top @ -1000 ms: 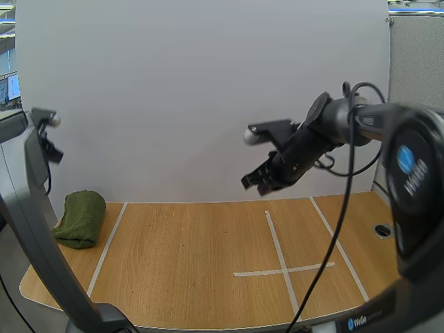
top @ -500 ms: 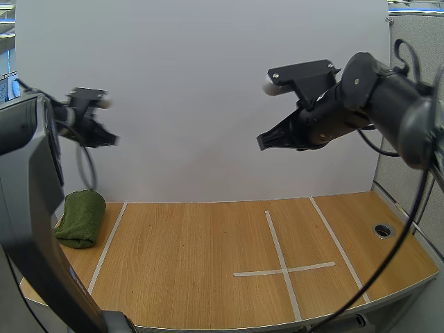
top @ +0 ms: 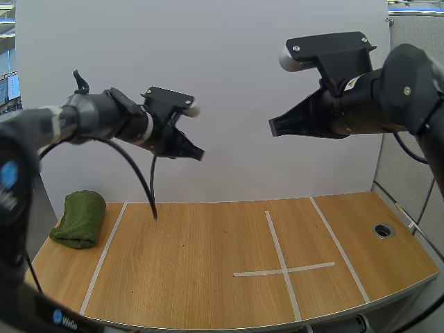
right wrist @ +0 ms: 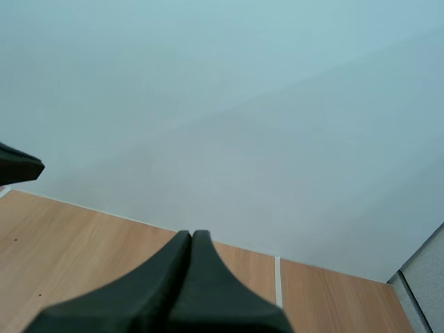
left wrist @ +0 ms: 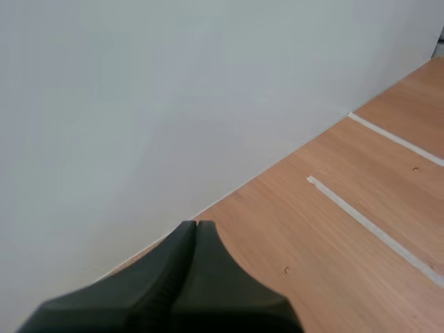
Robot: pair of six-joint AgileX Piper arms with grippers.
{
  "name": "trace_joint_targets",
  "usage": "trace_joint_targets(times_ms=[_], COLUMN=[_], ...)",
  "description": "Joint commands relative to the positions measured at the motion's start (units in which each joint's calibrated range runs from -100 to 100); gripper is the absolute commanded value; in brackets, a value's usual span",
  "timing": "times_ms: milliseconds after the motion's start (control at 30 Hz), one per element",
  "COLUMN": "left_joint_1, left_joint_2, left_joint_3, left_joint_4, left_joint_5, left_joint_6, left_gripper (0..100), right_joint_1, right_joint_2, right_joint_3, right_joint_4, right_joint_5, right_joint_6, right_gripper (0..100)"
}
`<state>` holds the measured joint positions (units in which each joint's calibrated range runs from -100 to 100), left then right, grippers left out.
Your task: Fold the towel
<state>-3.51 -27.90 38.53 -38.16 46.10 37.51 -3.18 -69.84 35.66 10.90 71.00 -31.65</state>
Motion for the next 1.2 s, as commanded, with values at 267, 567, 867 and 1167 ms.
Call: trace_joint_targets(times_ms=[267,567,867,1167], left_joint_1=[1.98,3.14,3.14,3.14], left_joint_2=[-37.5,-60.6,-72.1,-72.1], left_joint_3=[8.6,14.1,21.0,24.2], left_joint_4=[2.1,6.1,16.6,20.2], left_joint_5=[10.7,-4.1,-6.1,7.7], left_joint_6=[-6.1,-17.2,-28.4,-31.5], left_gripper=[0,0,0,0], right_joint_1=[0.0,0.0,0.0,0.1], right_joint_2=[-2.3,-9.0,-27.2,-29.8], right_joint_3=[0.2,1.1,17.0,26.7], right_joint_4=[-0.5,-1.4,-6.5,-6.6], right_joint_5=[0.3,-5.9,-24.9,-20.4], right_joint_6=[4.8,15.8,15.8,15.8], right_gripper=[0,0,0,0])
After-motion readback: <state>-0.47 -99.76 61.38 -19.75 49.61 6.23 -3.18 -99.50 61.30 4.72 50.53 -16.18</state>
